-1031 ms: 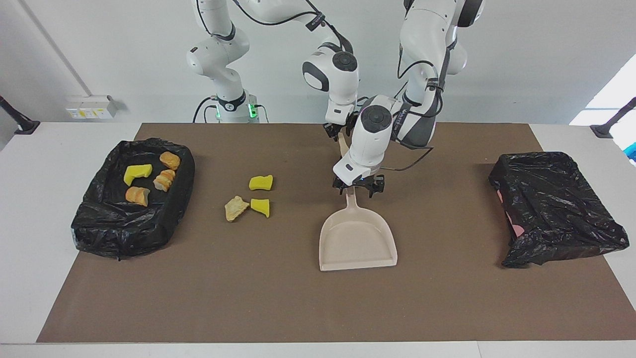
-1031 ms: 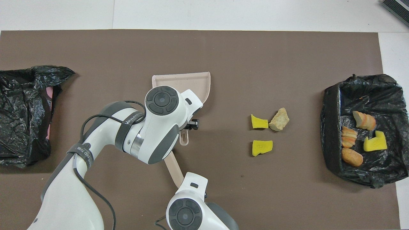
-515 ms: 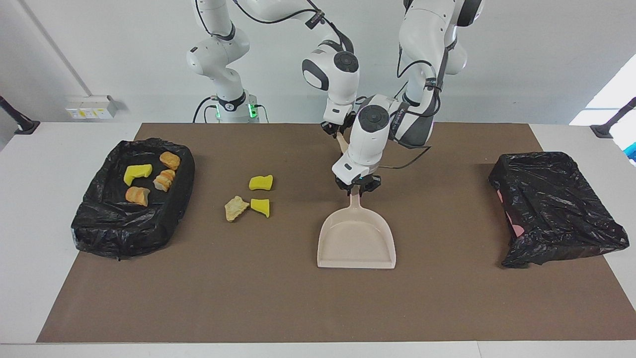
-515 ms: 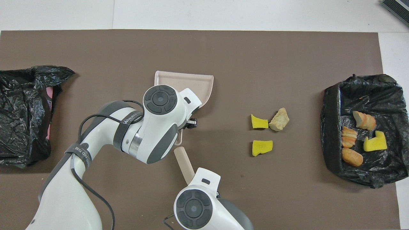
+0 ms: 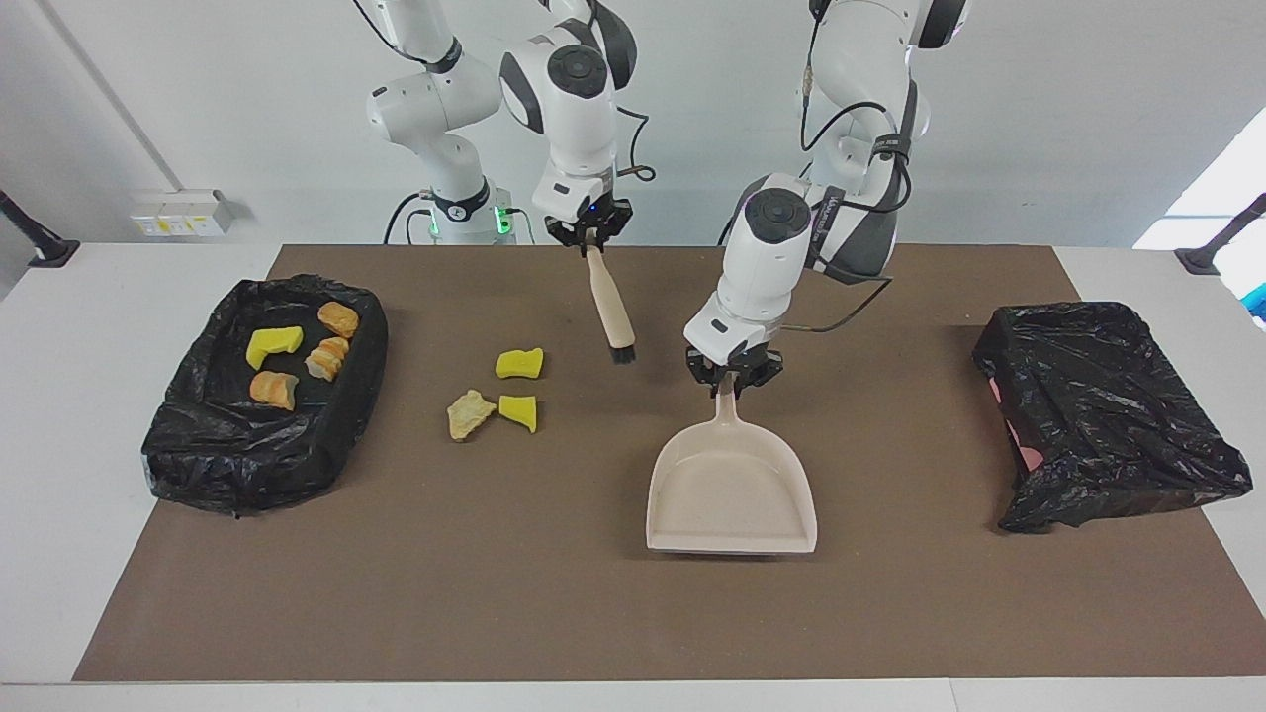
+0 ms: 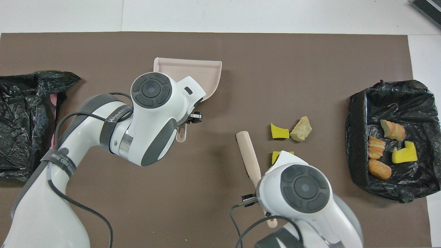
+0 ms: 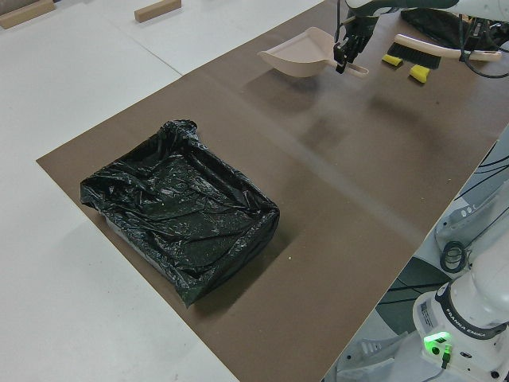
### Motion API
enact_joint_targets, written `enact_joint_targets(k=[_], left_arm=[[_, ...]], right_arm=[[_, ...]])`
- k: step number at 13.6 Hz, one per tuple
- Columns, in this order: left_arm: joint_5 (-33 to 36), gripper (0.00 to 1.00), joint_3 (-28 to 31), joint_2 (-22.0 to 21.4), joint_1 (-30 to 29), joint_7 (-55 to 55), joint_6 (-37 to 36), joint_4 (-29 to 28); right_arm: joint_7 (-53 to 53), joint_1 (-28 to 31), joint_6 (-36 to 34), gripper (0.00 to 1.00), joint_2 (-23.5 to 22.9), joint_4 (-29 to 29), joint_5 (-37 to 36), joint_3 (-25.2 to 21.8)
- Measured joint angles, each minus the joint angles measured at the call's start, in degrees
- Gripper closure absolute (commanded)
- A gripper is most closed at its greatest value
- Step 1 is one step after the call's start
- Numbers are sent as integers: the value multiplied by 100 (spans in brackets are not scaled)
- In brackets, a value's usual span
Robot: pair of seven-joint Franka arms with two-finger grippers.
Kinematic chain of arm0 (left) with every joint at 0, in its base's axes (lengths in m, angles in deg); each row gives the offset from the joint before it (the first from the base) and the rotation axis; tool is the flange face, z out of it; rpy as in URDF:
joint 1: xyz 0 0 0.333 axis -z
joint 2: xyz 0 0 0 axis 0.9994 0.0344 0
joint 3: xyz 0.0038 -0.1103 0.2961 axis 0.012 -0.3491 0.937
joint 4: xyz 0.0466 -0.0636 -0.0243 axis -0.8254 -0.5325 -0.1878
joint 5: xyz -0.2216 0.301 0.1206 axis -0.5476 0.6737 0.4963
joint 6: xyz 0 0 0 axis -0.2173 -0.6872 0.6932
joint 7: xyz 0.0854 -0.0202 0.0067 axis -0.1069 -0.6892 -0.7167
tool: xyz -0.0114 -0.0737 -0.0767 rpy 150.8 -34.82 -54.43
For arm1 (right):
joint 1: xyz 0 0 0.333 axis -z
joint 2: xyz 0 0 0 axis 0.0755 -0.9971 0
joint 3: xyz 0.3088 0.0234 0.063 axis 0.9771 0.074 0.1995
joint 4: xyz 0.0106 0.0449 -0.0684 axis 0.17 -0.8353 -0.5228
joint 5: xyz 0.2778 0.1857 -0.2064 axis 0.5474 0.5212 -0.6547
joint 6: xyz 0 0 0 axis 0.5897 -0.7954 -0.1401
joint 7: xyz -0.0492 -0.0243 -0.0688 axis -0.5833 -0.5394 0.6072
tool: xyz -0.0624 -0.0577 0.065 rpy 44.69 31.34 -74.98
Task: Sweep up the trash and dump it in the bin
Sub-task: 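Sweep the remaining sponge pieces toward the dustpan with the right gripper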
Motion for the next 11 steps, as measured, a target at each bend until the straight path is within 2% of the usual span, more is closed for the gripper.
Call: enact_joint_targets(k=[2, 5, 7, 11], left_arm=[[35, 100, 9, -185, -202, 777, -335, 68], [49, 100, 14, -519, -522, 2052, -864, 76], [54, 100, 21, -643, -615, 3098, -1300, 72], [64, 100, 19, -727, -655, 5177, -1665, -85]], right_arm=[[-183, 573, 23, 100, -82, -17, -499, -3], [-837, 1533, 89, 100, -391, 134, -1651, -16], [-1209, 2084, 289, 100, -644, 241, -1943, -27], [-1243, 2323, 792, 100, -1091, 138, -2031, -28]])
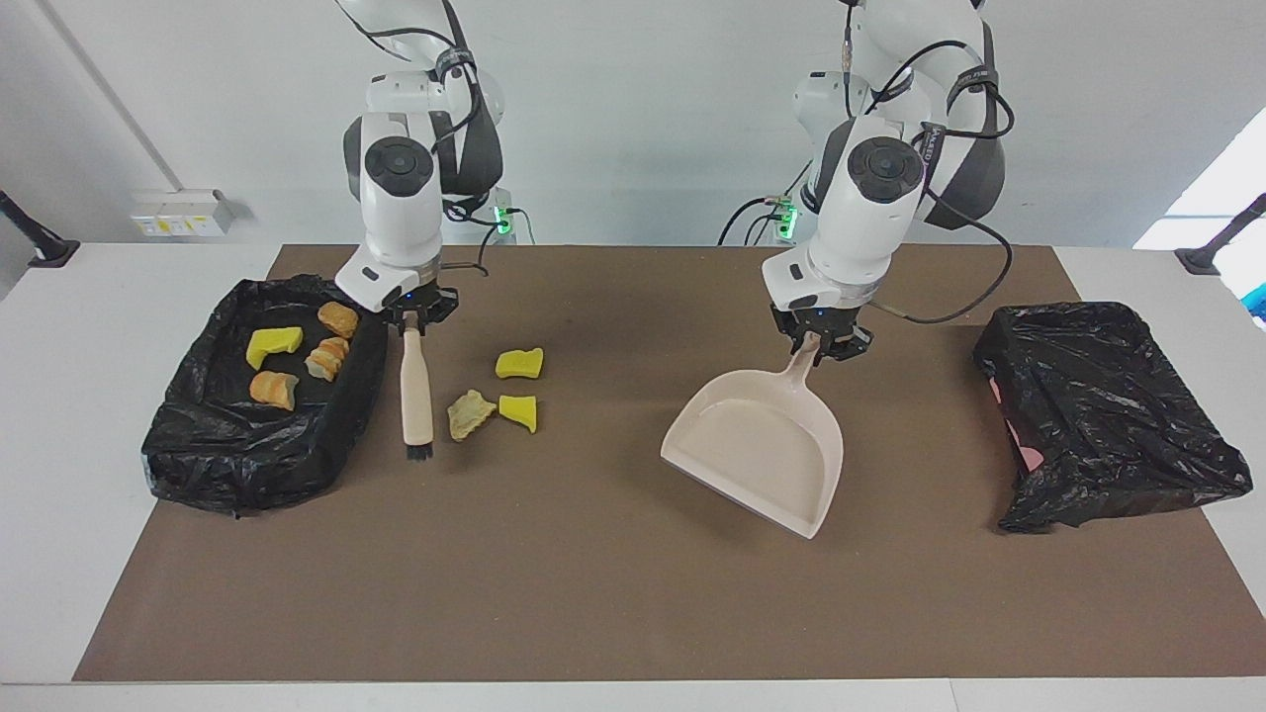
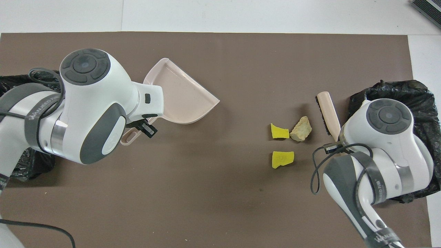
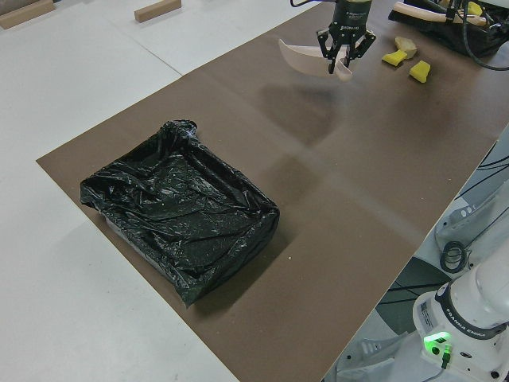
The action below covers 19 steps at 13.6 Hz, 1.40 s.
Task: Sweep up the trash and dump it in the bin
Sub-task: 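Sweep the remaining sponge pieces toward the dustpan with the right gripper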
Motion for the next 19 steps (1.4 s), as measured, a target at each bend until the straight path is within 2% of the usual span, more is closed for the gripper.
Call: enact_joint_targets(k=[3, 7, 9, 13, 19], left_arm=[[2, 100, -3, -270, -1, 1451, 224, -580], [75, 100, -90, -660, 226, 2000, 1095, -1684], [280, 100, -121, -701, 651, 1969, 1408, -2064], [878, 100, -145, -707, 1340, 944, 1798, -2429], [912, 100, -152, -716, 1451, 218, 1933, -2545]], right_arm=[[276, -31, 245, 100, -271, -200, 0, 48], [719, -322, 249, 100, -188, -521, 300, 105], [748, -478, 249, 100, -109, -597, 677, 107], [964, -830, 226, 100, -46, -646, 750, 108], [1004, -951, 200, 100, -19, -661, 751, 105]])
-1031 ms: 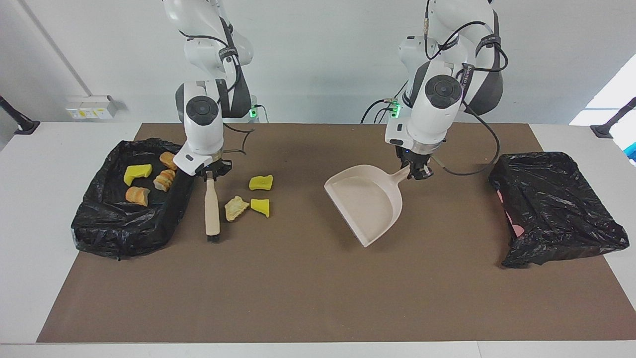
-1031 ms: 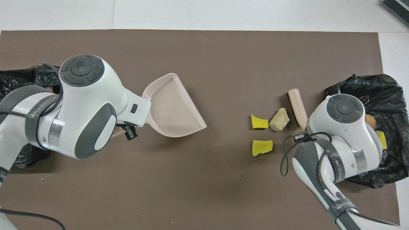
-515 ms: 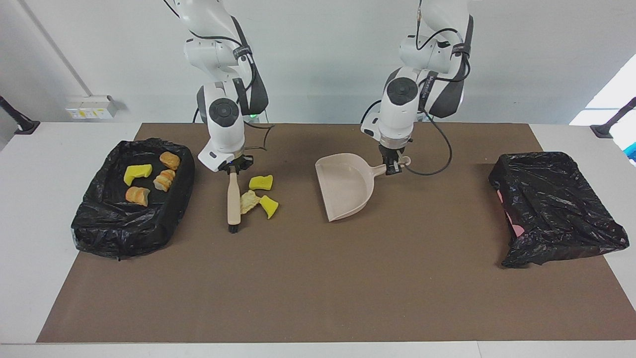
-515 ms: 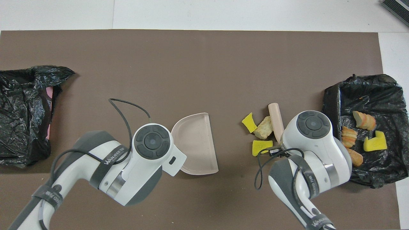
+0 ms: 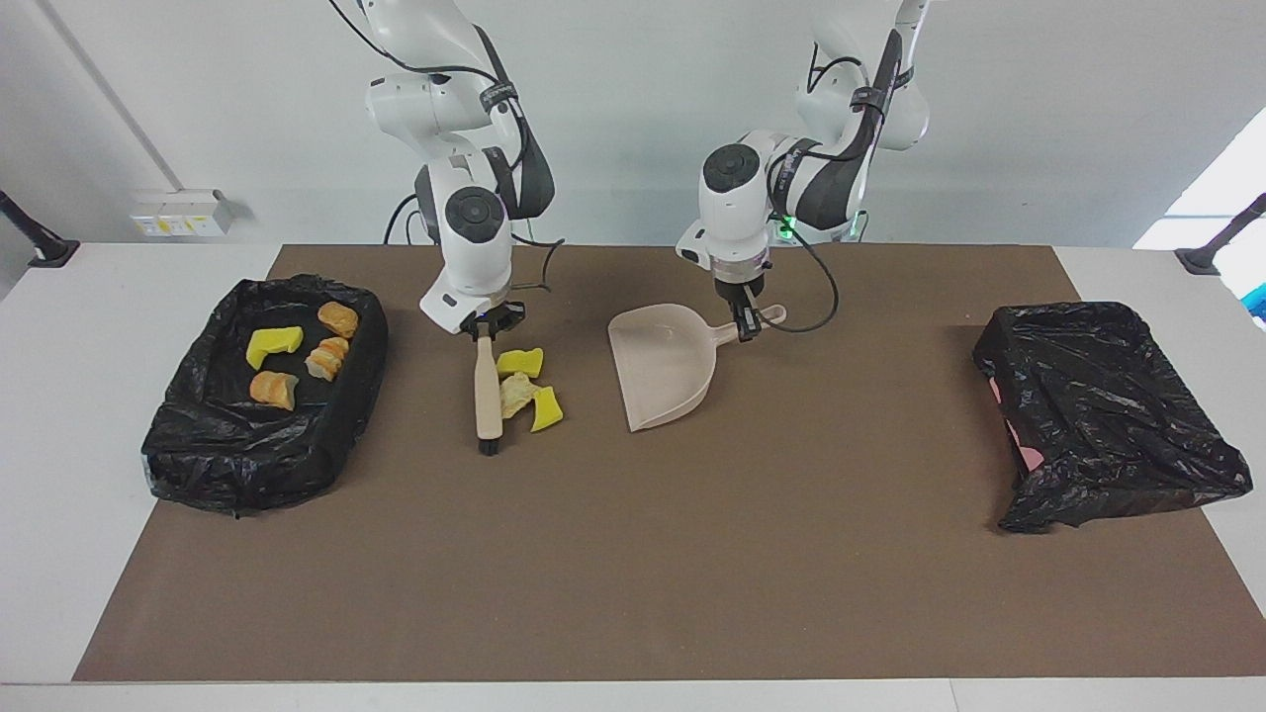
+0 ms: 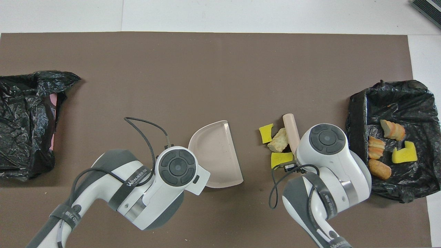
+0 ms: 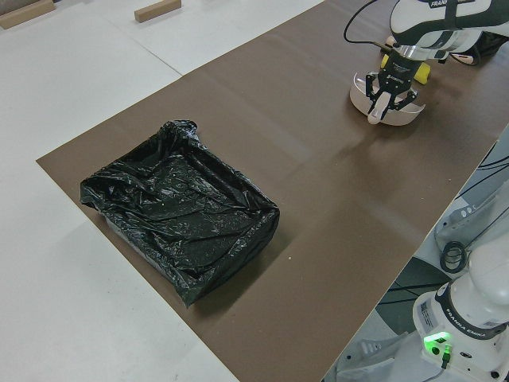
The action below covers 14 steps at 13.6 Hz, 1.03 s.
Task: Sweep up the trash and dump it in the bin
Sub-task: 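Sweep the remaining sponge pieces toward the dustpan with the right gripper, then brush the sponge and bread pieces into the pink dustpan with the right gripper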
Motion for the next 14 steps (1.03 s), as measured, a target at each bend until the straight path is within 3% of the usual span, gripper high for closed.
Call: enact_joint_targets(k=[8, 12, 14], left_arm=[[0, 100, -11, -10, 73, -389, -1, -1], [0, 100, -17, -12, 90, -473, -1, -1], [0, 100, -17, -13, 138, -544, 1, -1]], right_arm=[[0, -127, -41, 100, 13, -56, -3, 2], [-22, -669, -33, 100, -115, -65, 82, 15], [-64, -931, -23, 100, -235, 82, 468, 27]])
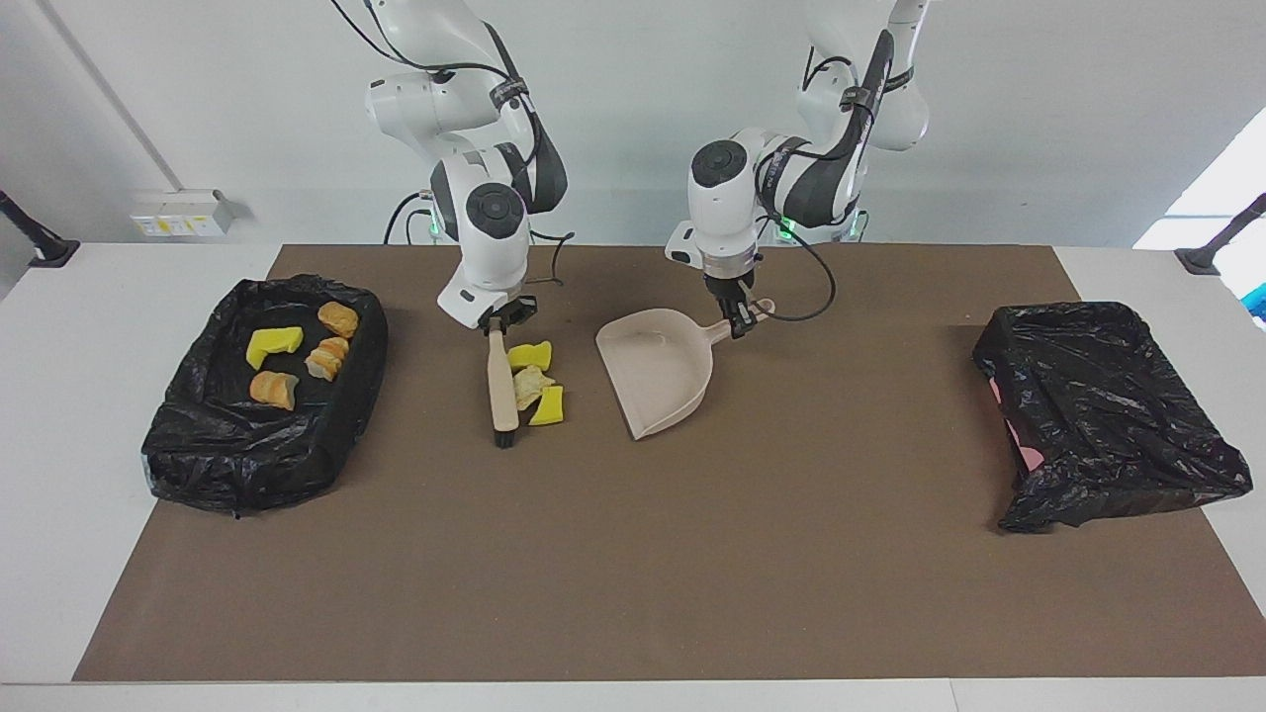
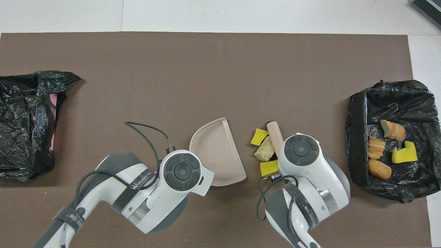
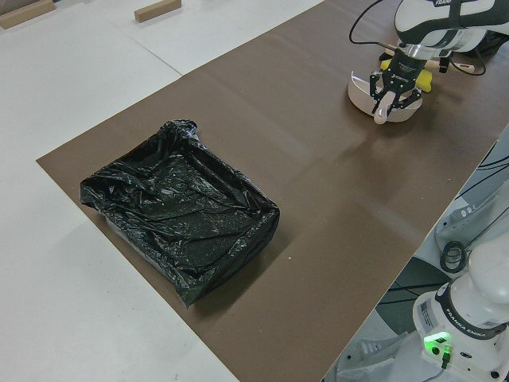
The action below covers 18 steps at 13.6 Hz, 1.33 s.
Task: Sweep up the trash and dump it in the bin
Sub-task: 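Brush the sponge and bread pieces into the pink dustpan with the right gripper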
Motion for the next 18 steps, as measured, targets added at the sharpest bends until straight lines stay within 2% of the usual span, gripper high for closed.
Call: enact_joint_targets(k=[3, 6, 9, 11, 13, 16, 18], left_arm=[[0, 100, 0, 0, 16, -22, 17, 0], [0, 100, 0, 0, 21, 9, 133, -4], [0, 100, 10, 1, 20, 125, 251, -17], [0, 100, 12, 1, 20, 223, 262, -24], [0, 100, 16, 1, 19, 479, 265, -34], [0, 100, 32, 1, 18, 885, 248, -54], [0, 100, 37, 1, 17, 1001, 219, -60]], right_arm=[[-693, -171, 0, 100, -131, 274, 1069, 5], [-1029, -235, -106, 100, -283, 595, 1732, 6], [-998, -167, -869, 100, -209, 1109, 1859, -35], [-800, 191, -1572, 100, 118, 1265, 1721, -73], [-297, 491, -2078, 100, 569, 1087, 1190, -85], [135, 476, -2039, 100, 1200, 112, 917, -28], [221, 394, -1717, 100, 1360, -484, 901, -16]])
